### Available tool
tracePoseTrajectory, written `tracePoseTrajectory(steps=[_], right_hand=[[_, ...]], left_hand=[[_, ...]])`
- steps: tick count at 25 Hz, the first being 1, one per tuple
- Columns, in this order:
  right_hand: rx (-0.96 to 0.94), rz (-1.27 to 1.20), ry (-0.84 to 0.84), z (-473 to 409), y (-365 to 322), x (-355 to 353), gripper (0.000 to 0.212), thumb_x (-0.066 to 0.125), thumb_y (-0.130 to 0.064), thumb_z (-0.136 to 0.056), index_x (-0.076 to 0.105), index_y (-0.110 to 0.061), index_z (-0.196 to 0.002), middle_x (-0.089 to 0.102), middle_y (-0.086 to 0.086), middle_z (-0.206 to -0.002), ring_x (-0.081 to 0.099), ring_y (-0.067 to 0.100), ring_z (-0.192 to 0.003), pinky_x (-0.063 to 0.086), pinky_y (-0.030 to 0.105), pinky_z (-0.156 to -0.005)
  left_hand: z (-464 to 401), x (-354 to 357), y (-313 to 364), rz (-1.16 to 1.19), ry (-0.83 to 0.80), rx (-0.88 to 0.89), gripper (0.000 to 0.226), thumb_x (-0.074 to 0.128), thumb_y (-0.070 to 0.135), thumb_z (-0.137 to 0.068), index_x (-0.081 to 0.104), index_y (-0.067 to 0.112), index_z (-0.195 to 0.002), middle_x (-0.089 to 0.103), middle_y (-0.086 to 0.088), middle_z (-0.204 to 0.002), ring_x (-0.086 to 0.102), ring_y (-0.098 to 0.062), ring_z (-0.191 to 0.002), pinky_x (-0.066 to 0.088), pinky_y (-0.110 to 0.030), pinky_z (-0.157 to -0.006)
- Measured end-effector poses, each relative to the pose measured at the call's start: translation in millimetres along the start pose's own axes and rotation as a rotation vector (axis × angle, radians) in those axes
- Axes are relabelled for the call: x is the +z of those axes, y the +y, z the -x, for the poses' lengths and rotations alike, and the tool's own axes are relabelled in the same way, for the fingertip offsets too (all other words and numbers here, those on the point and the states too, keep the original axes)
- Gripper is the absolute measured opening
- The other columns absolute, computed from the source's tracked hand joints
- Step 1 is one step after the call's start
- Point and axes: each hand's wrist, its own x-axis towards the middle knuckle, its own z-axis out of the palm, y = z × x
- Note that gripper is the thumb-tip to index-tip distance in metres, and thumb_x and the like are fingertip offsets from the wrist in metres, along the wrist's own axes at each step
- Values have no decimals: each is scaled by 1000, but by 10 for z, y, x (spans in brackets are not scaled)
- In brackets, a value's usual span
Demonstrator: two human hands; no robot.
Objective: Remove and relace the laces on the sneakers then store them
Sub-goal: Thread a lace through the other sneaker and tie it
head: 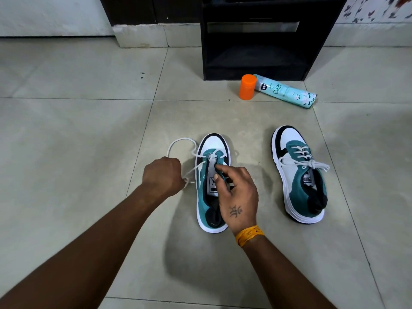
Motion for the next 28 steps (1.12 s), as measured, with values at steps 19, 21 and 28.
tracePoseTrajectory(steps=[19,21,28], right_hand=[[-19,-12,7,5,10,5,25,70,-24,-91,74,-30,-115,65,-9,-104,65,15,-94,56,40,-81],[-17,-18,6,5,10,4,25,70,-24,-91,74,-30,-115,65,-9,-104,65,14,-94,56,39,-82],[-6,-7,-6,-1,14,11,26,68,-26,-91,73,-32,-115,65,-9,-104,65,14,-93,56,40,-81]], left_hand=[[-30,103,59,648,172,189,6,76,25,-89,77,26,-96,74,11,-82,69,-10,-77,48,-21,-70],[-32,132,68,698,195,181,10,78,21,-89,73,24,-80,70,12,-70,65,-7,-69,45,-18,-65],[-19,174,37,1287,-43,-125,18,72,8,-91,74,12,-73,71,-8,-71,71,-27,-75,60,-34,-66]])
